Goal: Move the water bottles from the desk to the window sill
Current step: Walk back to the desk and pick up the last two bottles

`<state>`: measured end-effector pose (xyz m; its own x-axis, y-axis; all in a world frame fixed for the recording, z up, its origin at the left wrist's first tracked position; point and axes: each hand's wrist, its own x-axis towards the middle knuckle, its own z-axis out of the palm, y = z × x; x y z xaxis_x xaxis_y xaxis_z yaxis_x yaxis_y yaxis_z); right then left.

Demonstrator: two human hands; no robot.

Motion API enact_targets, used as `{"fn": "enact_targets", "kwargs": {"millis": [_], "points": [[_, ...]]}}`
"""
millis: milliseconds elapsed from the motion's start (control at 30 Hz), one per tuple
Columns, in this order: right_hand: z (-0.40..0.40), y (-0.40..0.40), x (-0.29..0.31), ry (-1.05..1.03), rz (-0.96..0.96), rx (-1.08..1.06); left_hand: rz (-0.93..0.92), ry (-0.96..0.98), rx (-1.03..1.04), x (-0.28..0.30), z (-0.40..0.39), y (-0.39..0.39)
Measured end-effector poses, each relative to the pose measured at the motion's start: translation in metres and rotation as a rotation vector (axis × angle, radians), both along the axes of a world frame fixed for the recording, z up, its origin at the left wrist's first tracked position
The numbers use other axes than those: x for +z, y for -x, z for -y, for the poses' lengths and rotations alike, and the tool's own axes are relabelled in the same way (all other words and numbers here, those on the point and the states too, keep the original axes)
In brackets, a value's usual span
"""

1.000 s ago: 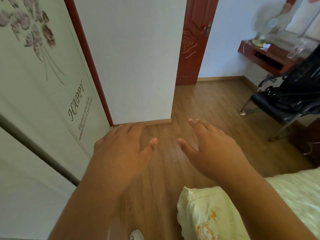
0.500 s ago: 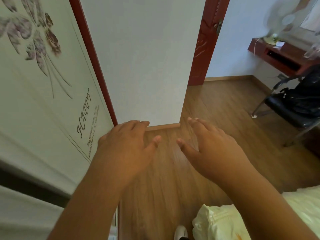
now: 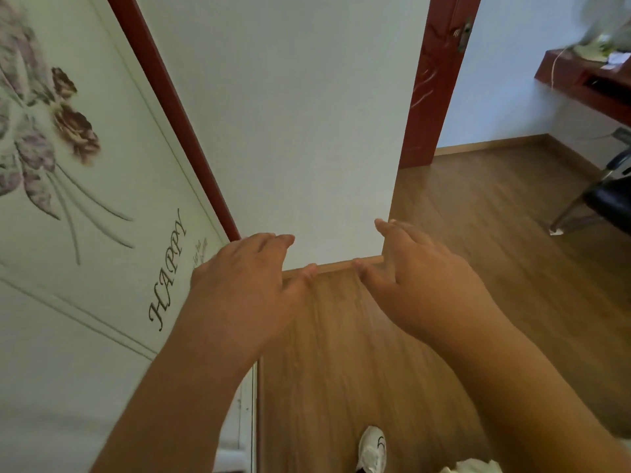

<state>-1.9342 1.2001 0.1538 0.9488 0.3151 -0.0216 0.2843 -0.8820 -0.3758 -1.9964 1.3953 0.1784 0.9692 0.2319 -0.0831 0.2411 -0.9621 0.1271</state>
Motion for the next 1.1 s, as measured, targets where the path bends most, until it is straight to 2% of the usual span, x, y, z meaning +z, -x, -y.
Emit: {"fn": "enact_targets", "kwargs": {"millis": [233,467,800,1100], "points": [[0.014,-0.087,0.01,-0.008,0.035,-0.026,0.005,0.024,-0.006,0.013,0.022,-0.085],[0.042,-0.137,0.029,0.011,0.039,-0.11,0.011,0.016,-0.075,0.023,0.048,-0.153],[0.105,-0.187,0.034,0.067,-0.02,-0.441,-0.019,0.04,-0.361,0.012,0.101,-0.272],[0.11,-0.27,0.043,0.11,-0.005,-0.676,0.028,0.063,-0.618,0.02,0.115,-0.4]]}}
